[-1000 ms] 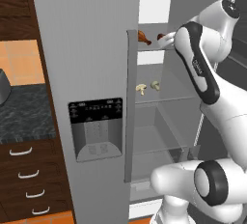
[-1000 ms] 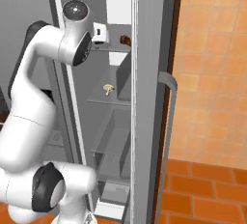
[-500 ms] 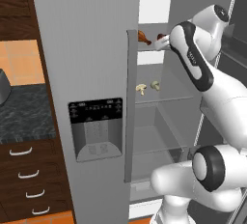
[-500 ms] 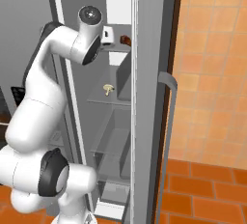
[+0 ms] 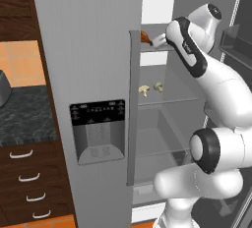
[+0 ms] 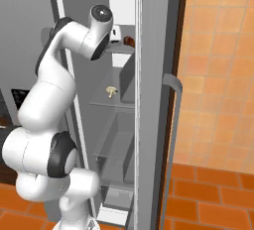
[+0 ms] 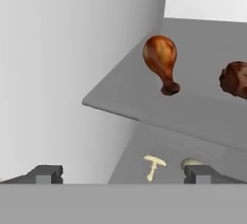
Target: Place one mushroom and one chicken drumstick in each tupperware on the nearby counter, to pack two identical lunches.
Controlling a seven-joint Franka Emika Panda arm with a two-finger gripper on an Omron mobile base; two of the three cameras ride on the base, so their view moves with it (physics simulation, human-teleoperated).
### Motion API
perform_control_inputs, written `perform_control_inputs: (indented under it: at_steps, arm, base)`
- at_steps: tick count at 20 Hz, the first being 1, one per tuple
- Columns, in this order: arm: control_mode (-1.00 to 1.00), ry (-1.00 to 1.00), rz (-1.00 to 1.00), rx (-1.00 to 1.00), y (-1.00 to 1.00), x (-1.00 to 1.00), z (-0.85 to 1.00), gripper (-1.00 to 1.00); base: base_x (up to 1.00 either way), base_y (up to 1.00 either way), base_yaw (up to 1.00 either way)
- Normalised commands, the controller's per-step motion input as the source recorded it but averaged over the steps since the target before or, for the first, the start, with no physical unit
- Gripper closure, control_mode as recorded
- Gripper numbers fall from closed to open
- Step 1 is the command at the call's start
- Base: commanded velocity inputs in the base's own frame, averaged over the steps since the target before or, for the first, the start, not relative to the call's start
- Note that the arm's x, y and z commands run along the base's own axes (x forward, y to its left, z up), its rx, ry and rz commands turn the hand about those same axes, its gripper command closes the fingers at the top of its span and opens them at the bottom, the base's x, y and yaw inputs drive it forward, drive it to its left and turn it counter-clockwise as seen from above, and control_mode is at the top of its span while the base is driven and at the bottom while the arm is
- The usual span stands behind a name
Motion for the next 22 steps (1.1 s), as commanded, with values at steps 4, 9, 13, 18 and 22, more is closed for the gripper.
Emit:
perform_control_inputs:
  at_steps: [4,9,13,18,22]
  arm:
    - [-1.0,0.0,0.05,0.0,0.0,0.46,-0.05,-1.0]
    - [-1.0,0.0,0.04,0.0,0.0,0.45,-0.11,-1.0]
    - [-1.0,0.0,0.04,0.0,0.0,0.45,-0.18,-1.0]
    - [-1.0,0.0,0.04,0.0,0.0,0.44,-0.16,-1.0]
    - [-1.0,0.0,0.03,0.0,0.0,0.43,-0.13,-1.0]
  base:
    - [0.0,0.0,0.0]
    - [0.0,0.0,0.0]
    - [0.0,0.0,0.0]
    - [0.0,0.0,0.0]
    - [0.0,0.0,0.0]
